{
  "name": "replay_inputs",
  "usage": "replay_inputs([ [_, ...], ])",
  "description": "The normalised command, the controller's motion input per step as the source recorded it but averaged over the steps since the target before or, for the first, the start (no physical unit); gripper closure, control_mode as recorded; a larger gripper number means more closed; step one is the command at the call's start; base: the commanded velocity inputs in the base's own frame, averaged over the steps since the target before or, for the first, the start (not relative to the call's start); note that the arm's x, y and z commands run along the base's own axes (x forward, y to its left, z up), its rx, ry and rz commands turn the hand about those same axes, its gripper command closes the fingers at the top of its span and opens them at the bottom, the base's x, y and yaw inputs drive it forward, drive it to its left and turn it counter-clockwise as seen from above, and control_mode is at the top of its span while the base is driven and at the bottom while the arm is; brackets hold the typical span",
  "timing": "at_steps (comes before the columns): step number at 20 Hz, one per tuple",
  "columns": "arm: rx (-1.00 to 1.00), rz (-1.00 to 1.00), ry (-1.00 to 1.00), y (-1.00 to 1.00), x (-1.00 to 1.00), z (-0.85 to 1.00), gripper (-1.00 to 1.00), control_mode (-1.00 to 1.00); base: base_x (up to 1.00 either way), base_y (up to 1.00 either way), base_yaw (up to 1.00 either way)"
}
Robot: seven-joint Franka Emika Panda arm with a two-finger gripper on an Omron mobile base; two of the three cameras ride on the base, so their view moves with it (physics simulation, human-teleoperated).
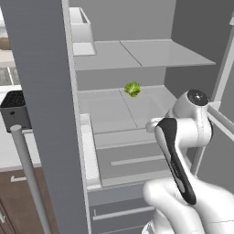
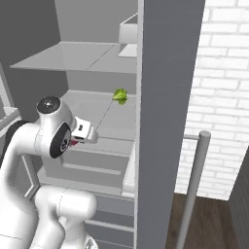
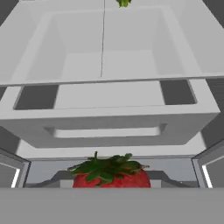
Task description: Take the strawberry from the fridge and place it on top of the pancake, located on the dining counter.
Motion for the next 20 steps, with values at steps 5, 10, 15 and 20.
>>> replay_inputs([
  [5, 0.00, 0.00, 0.00, 0.00, -0.31, 0.07, 1.00, -1.00, 0.00, 0.00, 0.00],
  [10, 0.00, 0.00, 0.00, 0.01, -0.14, -0.03, 1.00, 1.00, -0.57, 0.00, 0.00],
  [15, 0.00, 0.00, 0.00, 0.00, 0.00, 0.00, 1.00, 1.00, -1.00, 0.17, 0.00],
  [20, 0.00, 0.00, 0.00, 0.00, 0.00, 0.00, 1.00, 1.00, -1.00, 0.43, -0.25],
])
